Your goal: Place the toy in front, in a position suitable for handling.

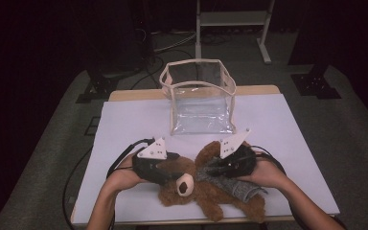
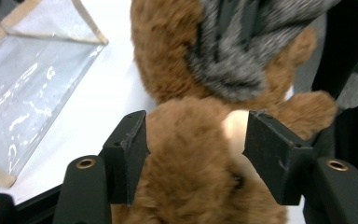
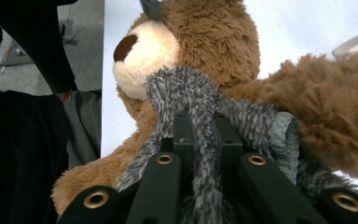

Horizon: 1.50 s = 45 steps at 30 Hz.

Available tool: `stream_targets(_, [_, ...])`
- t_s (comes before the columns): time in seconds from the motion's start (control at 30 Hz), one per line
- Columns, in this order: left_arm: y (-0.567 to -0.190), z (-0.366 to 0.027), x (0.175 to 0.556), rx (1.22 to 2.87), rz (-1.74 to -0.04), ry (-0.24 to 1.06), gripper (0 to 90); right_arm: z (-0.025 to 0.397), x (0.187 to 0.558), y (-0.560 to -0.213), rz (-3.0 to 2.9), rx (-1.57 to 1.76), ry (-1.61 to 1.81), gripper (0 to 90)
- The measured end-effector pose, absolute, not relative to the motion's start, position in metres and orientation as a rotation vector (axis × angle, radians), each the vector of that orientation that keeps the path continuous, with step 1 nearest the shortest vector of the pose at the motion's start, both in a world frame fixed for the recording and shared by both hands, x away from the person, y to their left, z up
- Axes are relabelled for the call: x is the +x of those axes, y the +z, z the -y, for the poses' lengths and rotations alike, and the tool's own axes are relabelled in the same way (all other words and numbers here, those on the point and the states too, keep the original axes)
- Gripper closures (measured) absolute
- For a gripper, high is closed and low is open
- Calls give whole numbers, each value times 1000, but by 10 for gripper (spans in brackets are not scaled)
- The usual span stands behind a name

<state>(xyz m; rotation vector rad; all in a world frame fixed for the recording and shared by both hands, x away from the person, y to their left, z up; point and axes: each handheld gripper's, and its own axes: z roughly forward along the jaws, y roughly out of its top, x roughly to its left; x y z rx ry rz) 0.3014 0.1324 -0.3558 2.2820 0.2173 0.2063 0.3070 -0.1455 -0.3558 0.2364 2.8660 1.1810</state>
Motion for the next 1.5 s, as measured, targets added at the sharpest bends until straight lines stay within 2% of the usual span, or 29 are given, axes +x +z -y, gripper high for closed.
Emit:
stream_targets(0.1, [-365, -129, 305, 2287, -231, 145, 407, 141, 304, -350, -2857, 202, 1179, 821])
stream_targets(0.37, [-367, -128, 304, 2305, -238, 146, 425, 118, 313, -342, -2817, 143, 1152, 821])
stream_targets(0.6, [-368, -127, 303, 2304, -240, 151, 427, 156, 319, -351, -2794, 294, 1211, 821])
stream_targets(0.8, [-368, -126, 304, 2307, -240, 147, 427, 185, 322, -343, -2735, 386, 1200, 820])
stream_targets(0.97, [-368, -126, 304, 2305, -237, 141, 427, 182, 333, -333, -2693, 410, 1246, 820])
stream_targets(1.2, [-369, -127, 305, 2302, -232, 139, 427, 147, 341, -344, -2768, 349, 1223, 821])
stream_targets(1.5, [-369, -127, 306, 2299, -237, 129, 427, 173, 341, -347, -2777, 415, 1228, 820])
